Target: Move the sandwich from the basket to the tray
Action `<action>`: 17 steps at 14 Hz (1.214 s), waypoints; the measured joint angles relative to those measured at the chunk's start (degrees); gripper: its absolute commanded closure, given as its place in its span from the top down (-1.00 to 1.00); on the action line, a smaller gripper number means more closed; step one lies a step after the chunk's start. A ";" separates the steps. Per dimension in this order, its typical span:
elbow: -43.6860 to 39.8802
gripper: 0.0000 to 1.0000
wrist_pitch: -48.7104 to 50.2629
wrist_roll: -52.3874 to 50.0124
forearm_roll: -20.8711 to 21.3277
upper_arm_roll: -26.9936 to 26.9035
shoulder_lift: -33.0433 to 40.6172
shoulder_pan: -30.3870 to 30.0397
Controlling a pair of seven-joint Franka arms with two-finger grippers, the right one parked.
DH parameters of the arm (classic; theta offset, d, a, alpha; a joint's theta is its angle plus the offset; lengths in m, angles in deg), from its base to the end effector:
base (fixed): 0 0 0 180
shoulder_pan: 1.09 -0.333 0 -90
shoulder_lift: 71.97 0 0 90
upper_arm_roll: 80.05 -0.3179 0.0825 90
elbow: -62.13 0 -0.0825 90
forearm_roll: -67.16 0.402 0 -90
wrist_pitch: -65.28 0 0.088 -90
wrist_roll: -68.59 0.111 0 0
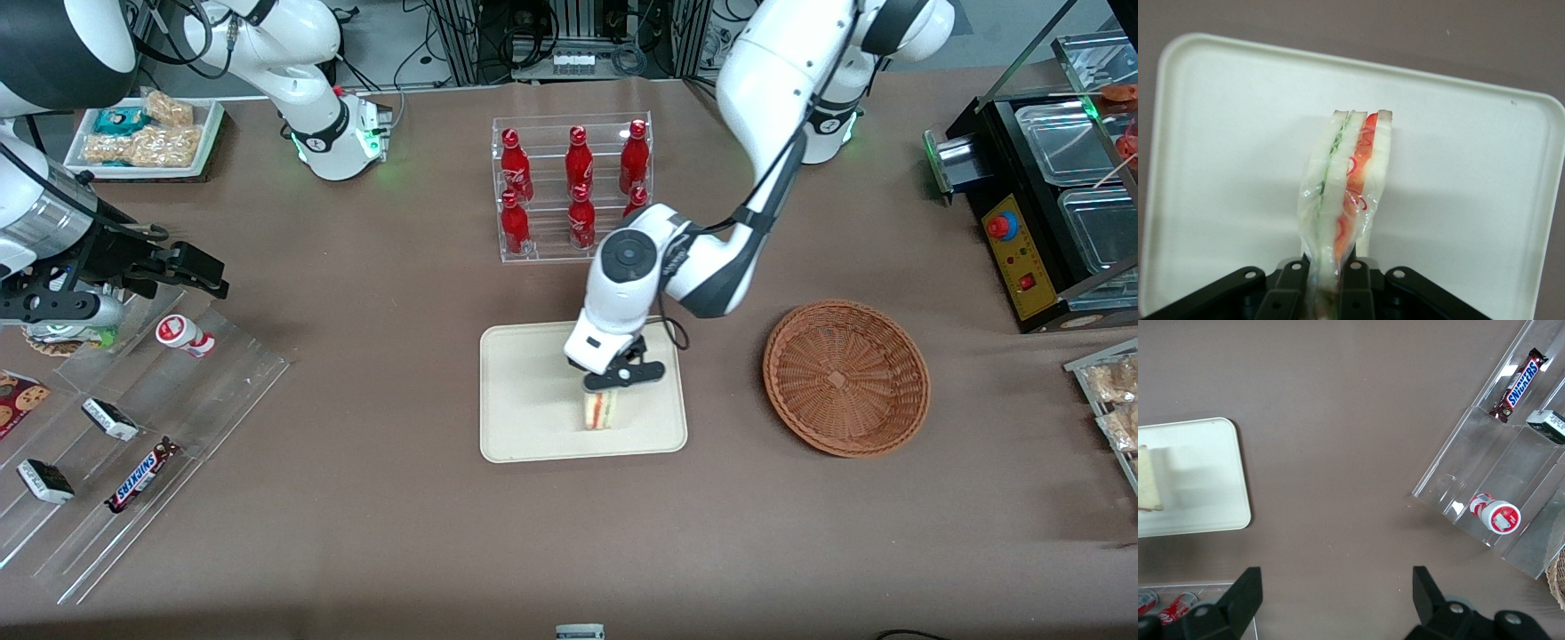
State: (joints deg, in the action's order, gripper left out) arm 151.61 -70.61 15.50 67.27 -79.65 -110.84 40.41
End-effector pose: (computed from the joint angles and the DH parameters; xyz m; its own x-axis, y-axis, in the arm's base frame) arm 0.5453 -0.4883 0.2455 0.9772 0.1980 0.0765 0.1895 -0.9761 0.1067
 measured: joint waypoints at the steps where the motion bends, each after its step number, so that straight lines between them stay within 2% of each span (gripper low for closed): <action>1: -0.74 -0.83 -0.06 -0.41 0.03 -0.04 -1.07 0.73; 2: -1.33 -0.68 -0.44 -0.62 0.17 -0.08 -2.06 1.30; 3: -1.65 0.06 -1.12 -1.15 0.58 -0.13 -2.85 1.78; 4: -1.86 0.99 -1.72 -2.46 1.26 -0.15 -3.43 2.24; 9: -3.97 1.00 0.30 -5.32 2.51 -0.86 -2.19 2.63; 12: -5.11 1.00 7.48 -5.32 2.65 -2.85 4.29 2.61; 15: -5.19 1.00 16.87 -3.47 2.77 -7.01 12.21 2.16; 17: -4.53 1.00 22.60 0.07 2.76 -8.27 15.80 -0.75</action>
State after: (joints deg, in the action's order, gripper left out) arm 147.08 -48.01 15.57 70.03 -87.92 -95.05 39.66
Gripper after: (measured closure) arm 0.000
